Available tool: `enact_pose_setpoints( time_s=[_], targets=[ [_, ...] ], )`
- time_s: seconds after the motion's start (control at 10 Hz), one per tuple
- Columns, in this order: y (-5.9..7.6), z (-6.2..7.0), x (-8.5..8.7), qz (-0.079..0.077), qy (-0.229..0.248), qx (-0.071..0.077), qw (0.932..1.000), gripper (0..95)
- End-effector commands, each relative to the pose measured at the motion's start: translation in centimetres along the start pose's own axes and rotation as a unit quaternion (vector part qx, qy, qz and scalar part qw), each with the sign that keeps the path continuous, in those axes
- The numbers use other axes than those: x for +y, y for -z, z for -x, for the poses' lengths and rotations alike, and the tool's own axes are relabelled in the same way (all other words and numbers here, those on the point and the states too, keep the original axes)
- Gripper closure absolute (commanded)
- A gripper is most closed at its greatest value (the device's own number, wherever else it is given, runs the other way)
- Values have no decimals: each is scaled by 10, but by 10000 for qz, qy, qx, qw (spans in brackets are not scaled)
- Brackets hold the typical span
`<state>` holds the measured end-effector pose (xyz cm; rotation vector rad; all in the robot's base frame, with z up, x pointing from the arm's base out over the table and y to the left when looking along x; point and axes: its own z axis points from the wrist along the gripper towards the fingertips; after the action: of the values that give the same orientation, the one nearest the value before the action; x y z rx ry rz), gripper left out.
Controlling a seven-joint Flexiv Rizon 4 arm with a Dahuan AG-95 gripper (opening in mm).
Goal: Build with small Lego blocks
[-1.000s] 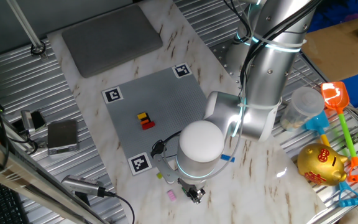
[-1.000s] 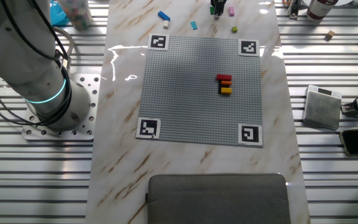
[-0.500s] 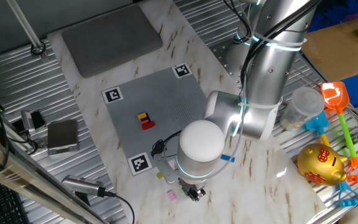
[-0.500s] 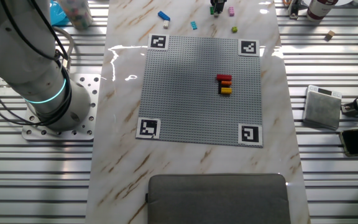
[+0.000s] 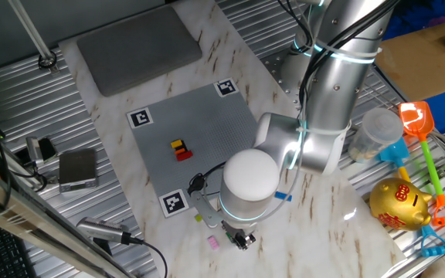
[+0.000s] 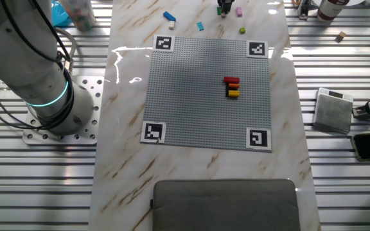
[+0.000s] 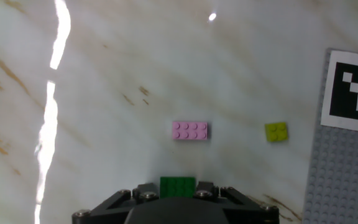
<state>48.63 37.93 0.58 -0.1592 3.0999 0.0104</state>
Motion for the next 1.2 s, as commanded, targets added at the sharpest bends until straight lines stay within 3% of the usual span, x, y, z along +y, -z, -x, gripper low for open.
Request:
enact_pose_setpoints(
  time_s=[0.1,0.7,0.8,1.2],
  targets=[
    [1,0,-1,-5,-3,-16,10000,760],
    [4,-1,-3,-12,27,-40,10000,760],
    [9,0,-7,-10,95,-24,10000,950],
    [39,17,-35,-32,712,105,9974,950]
  ],
)
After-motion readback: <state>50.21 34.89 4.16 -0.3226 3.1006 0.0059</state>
